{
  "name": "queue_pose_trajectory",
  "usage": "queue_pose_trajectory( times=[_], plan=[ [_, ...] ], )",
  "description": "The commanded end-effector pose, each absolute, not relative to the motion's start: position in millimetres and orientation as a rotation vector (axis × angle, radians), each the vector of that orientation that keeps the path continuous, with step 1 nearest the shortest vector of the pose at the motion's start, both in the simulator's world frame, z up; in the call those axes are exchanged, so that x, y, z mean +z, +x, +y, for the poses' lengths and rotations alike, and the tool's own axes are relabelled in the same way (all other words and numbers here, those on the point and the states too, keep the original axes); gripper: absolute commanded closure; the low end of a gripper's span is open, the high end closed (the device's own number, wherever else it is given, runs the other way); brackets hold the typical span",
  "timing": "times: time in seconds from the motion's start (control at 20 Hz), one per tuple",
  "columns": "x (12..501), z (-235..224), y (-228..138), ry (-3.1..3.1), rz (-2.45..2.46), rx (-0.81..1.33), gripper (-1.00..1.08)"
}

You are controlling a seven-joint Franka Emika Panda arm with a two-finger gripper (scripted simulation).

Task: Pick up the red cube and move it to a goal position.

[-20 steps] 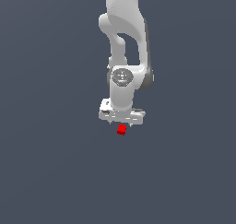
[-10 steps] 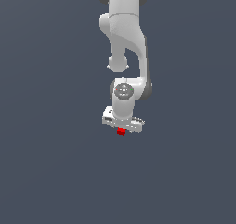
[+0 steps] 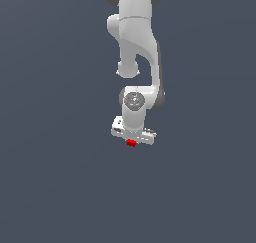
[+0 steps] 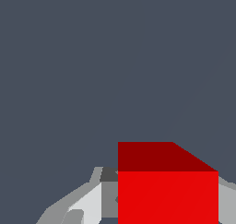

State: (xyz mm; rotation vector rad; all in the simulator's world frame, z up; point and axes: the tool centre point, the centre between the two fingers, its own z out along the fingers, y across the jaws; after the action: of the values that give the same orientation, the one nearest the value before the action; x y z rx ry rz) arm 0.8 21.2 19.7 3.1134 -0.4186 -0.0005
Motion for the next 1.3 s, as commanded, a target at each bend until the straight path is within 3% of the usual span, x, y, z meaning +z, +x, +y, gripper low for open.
queue_pose_trajectory(
  times=[0.0,0.7,1.25],
  plan=[
    [20,21,1,3.114,-0.418,0.0,1.08],
    [33,21,0,3.114,-0.418,-0.001,1.08],
    [110,19,-5,3.114,-0.419,-0.001,1.08]
  ],
)
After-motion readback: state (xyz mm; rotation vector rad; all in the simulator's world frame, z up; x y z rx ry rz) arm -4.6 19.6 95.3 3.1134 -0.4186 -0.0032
